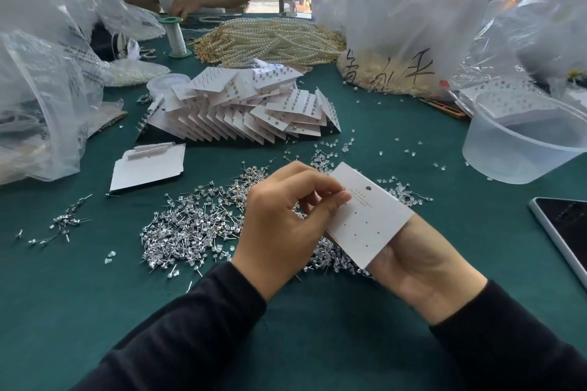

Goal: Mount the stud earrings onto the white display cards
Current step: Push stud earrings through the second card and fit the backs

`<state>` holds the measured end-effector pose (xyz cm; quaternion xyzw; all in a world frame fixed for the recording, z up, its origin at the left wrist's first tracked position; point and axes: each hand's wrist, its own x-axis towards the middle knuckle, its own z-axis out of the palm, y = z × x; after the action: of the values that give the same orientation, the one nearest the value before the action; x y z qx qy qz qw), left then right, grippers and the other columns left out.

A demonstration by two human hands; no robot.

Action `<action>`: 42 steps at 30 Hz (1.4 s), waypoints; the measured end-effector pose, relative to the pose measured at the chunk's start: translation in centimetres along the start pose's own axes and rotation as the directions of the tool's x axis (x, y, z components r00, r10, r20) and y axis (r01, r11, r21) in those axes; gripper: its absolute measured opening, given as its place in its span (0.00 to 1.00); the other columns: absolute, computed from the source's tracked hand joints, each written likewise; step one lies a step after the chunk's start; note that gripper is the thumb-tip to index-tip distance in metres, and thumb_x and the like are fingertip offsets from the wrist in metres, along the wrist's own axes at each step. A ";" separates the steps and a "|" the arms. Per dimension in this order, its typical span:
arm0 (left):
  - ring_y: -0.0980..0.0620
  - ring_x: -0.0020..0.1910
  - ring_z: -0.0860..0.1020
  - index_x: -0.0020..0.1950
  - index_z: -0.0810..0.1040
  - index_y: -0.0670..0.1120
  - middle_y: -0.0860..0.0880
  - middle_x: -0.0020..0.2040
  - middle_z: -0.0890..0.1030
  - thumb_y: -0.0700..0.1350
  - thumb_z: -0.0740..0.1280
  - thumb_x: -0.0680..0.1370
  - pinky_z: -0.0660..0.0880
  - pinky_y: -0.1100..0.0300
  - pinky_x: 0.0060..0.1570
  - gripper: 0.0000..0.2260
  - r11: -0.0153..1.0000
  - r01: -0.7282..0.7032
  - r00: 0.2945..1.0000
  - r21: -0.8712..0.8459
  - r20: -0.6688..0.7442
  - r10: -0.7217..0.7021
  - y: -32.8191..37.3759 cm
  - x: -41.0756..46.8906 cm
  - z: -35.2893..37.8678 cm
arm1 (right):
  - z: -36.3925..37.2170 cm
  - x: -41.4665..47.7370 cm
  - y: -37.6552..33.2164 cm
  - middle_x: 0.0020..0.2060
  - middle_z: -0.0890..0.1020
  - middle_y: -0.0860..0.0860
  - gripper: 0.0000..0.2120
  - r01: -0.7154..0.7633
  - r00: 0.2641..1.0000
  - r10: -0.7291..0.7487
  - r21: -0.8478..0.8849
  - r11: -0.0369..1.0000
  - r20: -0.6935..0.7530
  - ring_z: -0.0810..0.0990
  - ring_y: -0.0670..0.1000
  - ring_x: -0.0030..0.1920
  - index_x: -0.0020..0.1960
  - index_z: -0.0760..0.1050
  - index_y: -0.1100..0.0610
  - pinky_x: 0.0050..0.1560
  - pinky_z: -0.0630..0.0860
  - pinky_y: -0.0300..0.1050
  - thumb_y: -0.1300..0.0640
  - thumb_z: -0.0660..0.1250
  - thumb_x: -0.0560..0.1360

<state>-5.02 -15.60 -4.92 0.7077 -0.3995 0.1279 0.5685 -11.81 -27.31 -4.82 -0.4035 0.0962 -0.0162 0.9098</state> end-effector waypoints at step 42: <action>0.60 0.32 0.80 0.40 0.78 0.46 0.56 0.31 0.83 0.40 0.66 0.74 0.77 0.66 0.30 0.05 0.615 0.606 0.707 -0.505 -0.013 -0.707 -0.7 1.0 -1.9 | -6.3 4.1 -4.2 0.43 0.78 0.53 0.06 -0.194 0.840 -0.536 -0.969 -0.153 -0.084 0.76 0.55 0.48 0.47 0.83 0.55 0.53 0.70 0.46 0.57 0.69 0.72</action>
<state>-3.36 -14.25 -4.20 0.6288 -0.0668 -0.1158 0.7660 -8.81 -35.16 -6.53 -0.9317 0.2354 -0.1654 0.2218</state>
